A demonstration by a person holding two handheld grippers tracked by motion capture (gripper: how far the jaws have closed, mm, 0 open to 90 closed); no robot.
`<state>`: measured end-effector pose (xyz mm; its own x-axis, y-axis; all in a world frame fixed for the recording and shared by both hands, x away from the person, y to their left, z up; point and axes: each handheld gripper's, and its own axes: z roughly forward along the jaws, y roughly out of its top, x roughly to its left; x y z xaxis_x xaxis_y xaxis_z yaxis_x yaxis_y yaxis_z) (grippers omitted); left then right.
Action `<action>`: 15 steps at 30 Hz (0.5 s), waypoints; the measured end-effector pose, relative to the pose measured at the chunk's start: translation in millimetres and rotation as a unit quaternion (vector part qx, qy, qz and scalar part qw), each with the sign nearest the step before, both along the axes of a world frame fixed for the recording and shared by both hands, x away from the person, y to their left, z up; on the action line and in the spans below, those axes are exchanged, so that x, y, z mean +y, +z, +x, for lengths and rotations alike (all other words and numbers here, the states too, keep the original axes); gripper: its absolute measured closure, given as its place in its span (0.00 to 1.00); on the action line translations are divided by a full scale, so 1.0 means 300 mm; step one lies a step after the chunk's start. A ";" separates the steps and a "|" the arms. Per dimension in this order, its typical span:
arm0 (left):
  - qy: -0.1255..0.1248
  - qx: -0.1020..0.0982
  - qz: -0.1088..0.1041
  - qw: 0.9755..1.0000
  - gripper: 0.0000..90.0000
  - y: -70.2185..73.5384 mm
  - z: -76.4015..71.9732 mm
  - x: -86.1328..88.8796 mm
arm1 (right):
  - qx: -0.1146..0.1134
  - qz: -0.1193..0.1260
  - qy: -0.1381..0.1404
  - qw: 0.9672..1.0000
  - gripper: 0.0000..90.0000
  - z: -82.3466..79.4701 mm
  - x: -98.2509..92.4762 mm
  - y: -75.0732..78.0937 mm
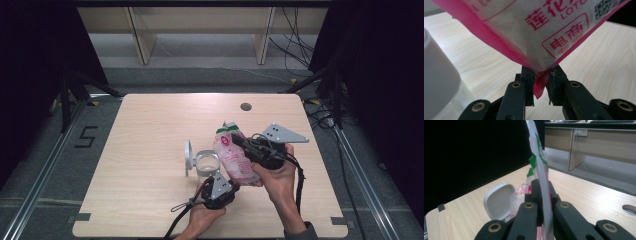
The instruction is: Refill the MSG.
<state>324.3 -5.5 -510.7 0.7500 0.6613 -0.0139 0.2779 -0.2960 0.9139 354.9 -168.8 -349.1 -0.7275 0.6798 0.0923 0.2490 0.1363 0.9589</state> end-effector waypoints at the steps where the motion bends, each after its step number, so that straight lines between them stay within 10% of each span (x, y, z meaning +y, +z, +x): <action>1: 0.000 -0.003 0.000 1.000 0.86 0.000 -0.002 -0.004 | 0.003 -0.001 0.000 1.000 1.00 0.006 0.001 0.000; 15: 0.039 -0.025 -0.056 0.997 0.86 0.001 -0.018 -0.052 | -0.006 0.002 0.006 1.000 1.00 0.024 0.058 0.019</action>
